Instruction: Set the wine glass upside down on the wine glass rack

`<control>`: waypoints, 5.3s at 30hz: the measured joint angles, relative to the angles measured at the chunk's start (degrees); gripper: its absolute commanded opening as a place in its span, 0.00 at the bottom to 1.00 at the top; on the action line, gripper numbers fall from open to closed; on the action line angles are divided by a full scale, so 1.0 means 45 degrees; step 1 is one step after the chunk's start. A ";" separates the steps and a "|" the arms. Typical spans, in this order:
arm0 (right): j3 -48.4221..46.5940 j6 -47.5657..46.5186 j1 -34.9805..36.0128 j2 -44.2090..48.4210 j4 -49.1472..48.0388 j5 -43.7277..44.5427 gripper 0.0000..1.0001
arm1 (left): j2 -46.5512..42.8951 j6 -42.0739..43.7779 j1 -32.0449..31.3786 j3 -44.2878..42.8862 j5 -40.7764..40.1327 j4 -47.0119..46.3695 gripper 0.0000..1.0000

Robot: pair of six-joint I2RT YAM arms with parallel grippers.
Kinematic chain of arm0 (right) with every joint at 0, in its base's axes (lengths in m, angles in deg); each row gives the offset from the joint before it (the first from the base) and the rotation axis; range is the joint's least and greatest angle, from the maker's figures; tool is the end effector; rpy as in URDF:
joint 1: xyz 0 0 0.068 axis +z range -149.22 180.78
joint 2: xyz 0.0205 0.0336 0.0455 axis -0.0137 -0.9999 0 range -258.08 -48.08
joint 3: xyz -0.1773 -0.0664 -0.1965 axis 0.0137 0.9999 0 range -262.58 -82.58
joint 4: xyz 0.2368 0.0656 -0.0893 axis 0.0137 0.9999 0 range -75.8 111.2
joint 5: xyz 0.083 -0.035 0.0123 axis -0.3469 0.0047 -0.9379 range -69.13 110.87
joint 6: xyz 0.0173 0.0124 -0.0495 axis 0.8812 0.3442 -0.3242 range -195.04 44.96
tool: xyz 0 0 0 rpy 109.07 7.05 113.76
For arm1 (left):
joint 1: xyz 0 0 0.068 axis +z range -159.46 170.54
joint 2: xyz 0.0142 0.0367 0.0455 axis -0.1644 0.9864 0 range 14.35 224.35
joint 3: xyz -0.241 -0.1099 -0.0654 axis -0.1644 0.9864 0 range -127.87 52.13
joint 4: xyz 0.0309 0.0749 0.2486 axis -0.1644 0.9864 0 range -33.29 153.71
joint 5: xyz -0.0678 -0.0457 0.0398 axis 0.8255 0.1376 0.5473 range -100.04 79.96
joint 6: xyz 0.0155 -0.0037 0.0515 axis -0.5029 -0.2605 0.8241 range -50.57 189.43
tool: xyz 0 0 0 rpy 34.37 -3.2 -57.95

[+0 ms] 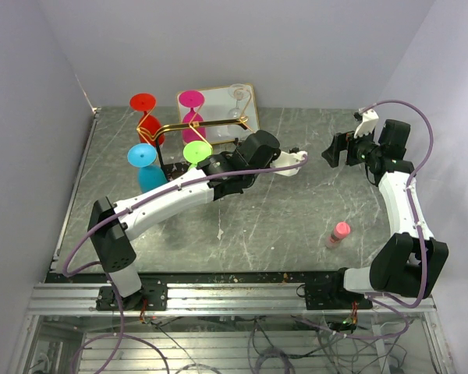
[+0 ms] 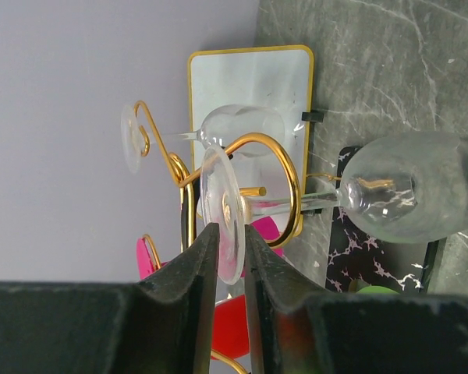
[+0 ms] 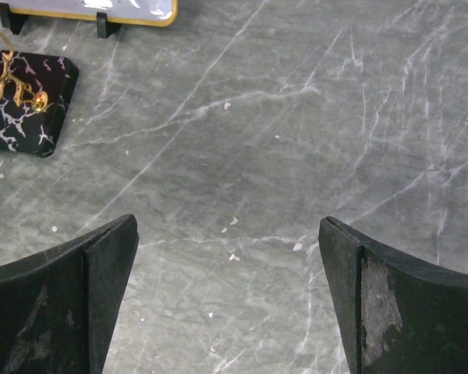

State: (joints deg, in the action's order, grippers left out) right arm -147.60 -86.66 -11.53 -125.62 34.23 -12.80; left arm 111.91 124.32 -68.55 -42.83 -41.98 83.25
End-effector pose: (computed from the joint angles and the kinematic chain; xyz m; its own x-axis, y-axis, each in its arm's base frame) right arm 0.2998 -0.0453 0.3210 -0.4586 -0.0714 -0.8858 -0.3791 0.9172 0.1224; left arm 0.2182 -0.3278 0.3732 0.2575 0.9213 -0.2914 0.4869 0.1367 0.8627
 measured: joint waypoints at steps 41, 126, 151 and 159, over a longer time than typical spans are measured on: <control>0.0000 -0.0058 0.0000 -0.0024 0.0000 0.0000 1.00 | 0.0000 0.0384 -0.0024 0.0005 -0.1001 0.0845 0.49; 0.0432 -0.0996 0.0000 0.4969 0.0763 0.3653 1.00 | -1.1574 -1.1016 1.2094 0.5892 0.4279 -0.1282 0.96; -0.0427 -0.0452 -0.0015 0.6392 0.2633 0.4920 1.00 | -1.2667 -1.1064 1.2114 0.5906 0.4522 0.0398 0.96; 0.0131 -0.0340 -0.0063 0.6543 0.2526 0.5013 1.00 | -1.2852 -1.1249 1.2114 0.6523 0.4172 0.0384 0.96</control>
State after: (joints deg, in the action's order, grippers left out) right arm -147.01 -88.19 -11.82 -96.18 45.60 9.75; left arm 54.07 73.70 -14.04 -13.48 -23.21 84.98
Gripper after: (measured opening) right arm 0.996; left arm 0.961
